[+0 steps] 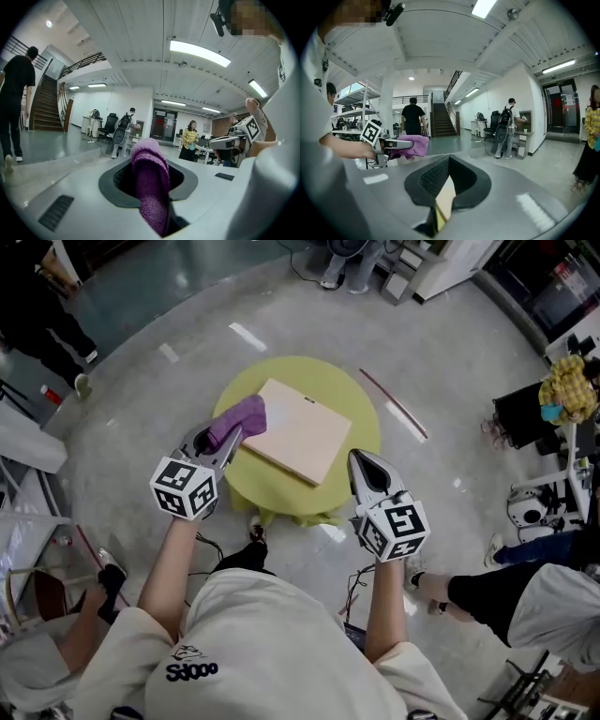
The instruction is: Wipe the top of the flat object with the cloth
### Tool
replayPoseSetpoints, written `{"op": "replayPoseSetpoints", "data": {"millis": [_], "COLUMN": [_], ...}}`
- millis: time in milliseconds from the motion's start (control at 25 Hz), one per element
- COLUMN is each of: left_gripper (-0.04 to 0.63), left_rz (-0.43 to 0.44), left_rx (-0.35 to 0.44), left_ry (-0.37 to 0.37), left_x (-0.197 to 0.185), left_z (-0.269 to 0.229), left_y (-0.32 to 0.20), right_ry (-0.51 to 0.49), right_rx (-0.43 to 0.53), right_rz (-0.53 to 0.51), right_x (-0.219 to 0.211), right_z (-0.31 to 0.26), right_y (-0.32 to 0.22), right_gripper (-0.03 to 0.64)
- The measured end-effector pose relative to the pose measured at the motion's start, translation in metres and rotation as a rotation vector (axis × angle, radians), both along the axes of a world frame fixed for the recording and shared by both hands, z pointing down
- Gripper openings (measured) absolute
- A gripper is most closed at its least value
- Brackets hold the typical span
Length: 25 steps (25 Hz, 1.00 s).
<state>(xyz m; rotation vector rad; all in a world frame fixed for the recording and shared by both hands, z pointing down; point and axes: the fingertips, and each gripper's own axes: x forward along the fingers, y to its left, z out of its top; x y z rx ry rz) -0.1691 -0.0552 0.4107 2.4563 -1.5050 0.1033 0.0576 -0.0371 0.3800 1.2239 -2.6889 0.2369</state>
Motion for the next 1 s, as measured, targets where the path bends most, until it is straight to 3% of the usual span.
{"op": "replayPoseSetpoints", "data": {"millis": [360,640,1000], "left_gripper": [0.100,0.100,0.100], "left_rz": [-0.007,-0.033,-0.190], "left_rx": [-0.048,-0.085,-0.168], "left_ry": [-0.015,-0.073,-0.204], "left_x": [-0.040,-0.040,-0.047], "left_z": [0.026,0.041,0.084], "left_y": [-0.077,-0.115,-0.163], "right_ry": [0.005,0.020,0.045], "right_rx": [-0.018,-0.020,-0.072], "right_rz": [0.011,0.009,-0.057], "right_x": [-0.031,-0.024,-0.004], "right_z": [0.014,0.017,0.035], "right_y": [-0.077,-0.105,-0.143], "right_gripper": [0.009,0.009,0.009]}}
